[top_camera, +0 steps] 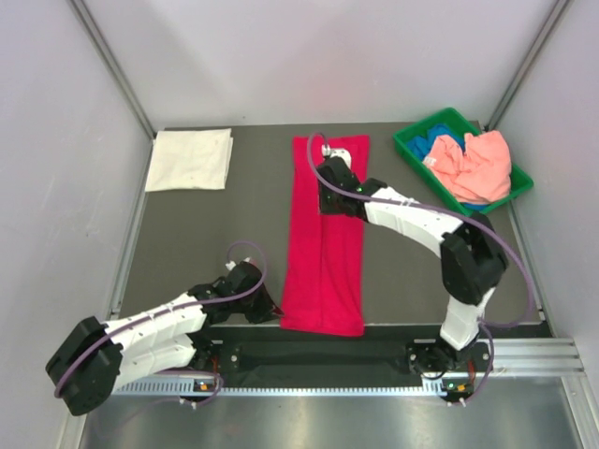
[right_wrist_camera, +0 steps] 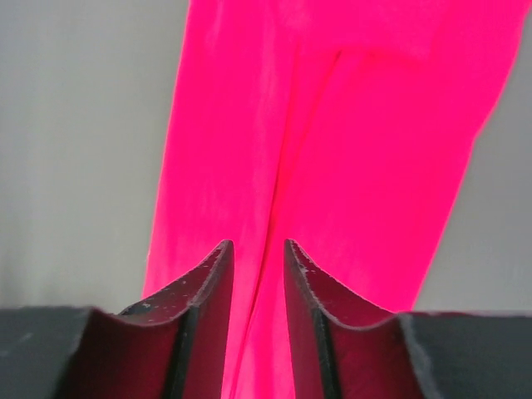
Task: Fold and stack the t-shirts
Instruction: Fold the tshirt
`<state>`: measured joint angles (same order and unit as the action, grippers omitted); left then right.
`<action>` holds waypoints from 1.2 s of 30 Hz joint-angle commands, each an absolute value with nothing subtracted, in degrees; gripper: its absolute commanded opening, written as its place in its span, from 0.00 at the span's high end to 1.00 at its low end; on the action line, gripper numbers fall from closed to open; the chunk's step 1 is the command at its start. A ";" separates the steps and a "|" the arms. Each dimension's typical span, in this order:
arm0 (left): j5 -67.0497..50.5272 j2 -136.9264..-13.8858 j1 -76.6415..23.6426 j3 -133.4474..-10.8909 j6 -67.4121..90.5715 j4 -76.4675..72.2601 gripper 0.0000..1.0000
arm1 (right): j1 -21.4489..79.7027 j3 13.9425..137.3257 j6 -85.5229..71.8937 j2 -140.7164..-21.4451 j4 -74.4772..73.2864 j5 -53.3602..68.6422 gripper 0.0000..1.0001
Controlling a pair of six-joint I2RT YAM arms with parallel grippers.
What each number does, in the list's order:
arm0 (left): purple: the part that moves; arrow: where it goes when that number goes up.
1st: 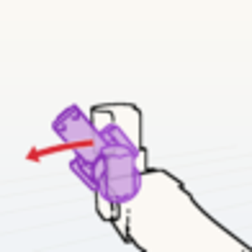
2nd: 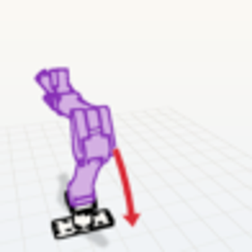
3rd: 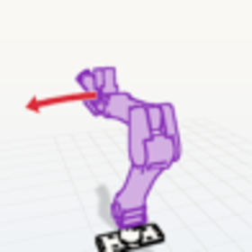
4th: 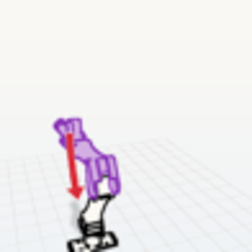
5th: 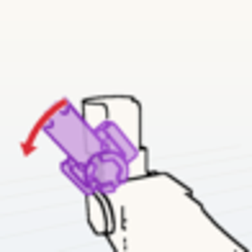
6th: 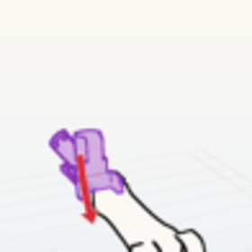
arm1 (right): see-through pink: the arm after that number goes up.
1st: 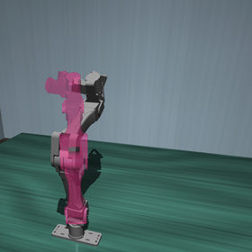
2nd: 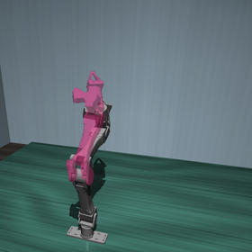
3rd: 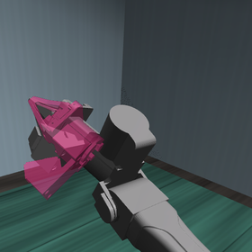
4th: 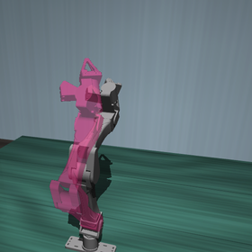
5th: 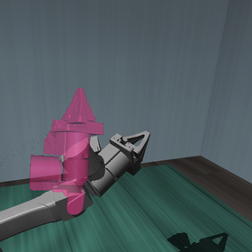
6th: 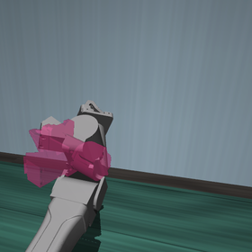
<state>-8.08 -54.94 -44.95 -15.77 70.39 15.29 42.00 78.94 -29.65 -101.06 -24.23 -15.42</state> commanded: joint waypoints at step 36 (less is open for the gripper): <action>-3.43 -50.72 -48.87 -12.66 75.58 19.34 1.00 | 32.96 97.57 -27.07 -127.09 -22.59 -14.94 1.00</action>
<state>-4.99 -51.59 -47.90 -14.50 73.47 16.32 34.70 99.29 -24.95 -128.64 -23.31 -9.85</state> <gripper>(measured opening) 0.011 0.005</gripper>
